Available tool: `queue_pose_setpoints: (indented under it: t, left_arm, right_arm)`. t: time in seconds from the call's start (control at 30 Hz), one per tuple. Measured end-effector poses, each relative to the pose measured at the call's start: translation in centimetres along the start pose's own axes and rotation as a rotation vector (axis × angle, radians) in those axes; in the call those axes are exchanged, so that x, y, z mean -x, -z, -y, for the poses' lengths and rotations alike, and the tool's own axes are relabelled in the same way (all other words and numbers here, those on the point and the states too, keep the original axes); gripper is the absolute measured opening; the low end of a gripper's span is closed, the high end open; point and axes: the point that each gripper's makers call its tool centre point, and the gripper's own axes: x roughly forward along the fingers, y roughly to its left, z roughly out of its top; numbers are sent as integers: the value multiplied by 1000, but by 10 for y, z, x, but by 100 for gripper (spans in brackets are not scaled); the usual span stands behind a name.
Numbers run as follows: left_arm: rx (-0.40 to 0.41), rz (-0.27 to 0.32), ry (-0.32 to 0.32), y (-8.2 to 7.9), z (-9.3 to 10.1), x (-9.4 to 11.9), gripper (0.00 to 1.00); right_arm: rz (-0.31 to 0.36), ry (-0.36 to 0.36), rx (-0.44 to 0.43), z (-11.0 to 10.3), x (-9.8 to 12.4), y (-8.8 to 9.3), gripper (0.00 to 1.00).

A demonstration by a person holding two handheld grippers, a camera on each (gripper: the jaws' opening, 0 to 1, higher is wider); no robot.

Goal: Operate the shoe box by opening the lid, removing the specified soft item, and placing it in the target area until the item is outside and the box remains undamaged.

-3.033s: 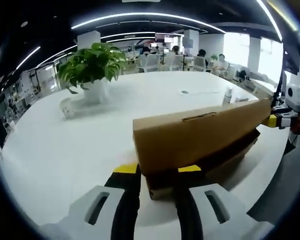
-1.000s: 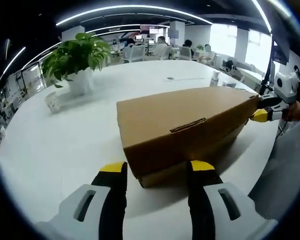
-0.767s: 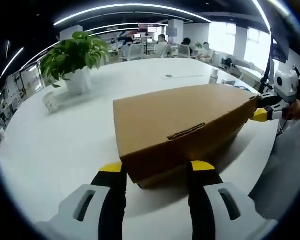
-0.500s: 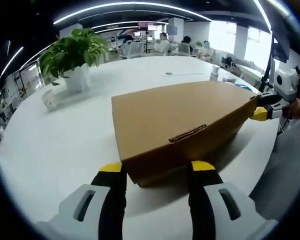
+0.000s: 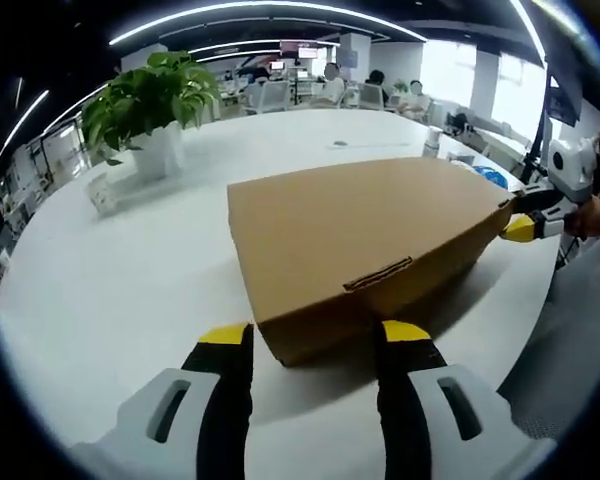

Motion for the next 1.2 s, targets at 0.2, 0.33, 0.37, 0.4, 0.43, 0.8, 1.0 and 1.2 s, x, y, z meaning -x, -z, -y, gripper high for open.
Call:
queue_pose_setpoints:
  t: [0.2,0.33,0.37,0.4,0.43,0.8,1.0,1.2]
  left_arm:
    - [4,18,-19,-4,-7,12,49]
    - [-2,29,-21,-8,-9,17,49]
    - [-3,31,-20,-8,-9,17,49]
    - [-5,33,-16,-9,-8,16,49]
    - [-8,34,-13,-10,-7,16,49]
    - [-53,36,20,-17,3,7,45]
    - [-51,30,16,-15,0,6,46]
    - [-45,20,16,-12,0,4,45]
  right_arm:
    - [-4,-5,11,2,11,-3,30]
    - [7,-12,12,3,16,-9,32]
    - [8,-14,12,3,17,-9,32]
    - [10,-17,15,3,17,-11,33]
    - [13,-17,17,3,17,-12,33]
    - [31,-29,68,-6,7,-23,30]
    - [24,-24,71,-4,6,-22,29]
    - [11,-24,72,-4,4,-18,28]
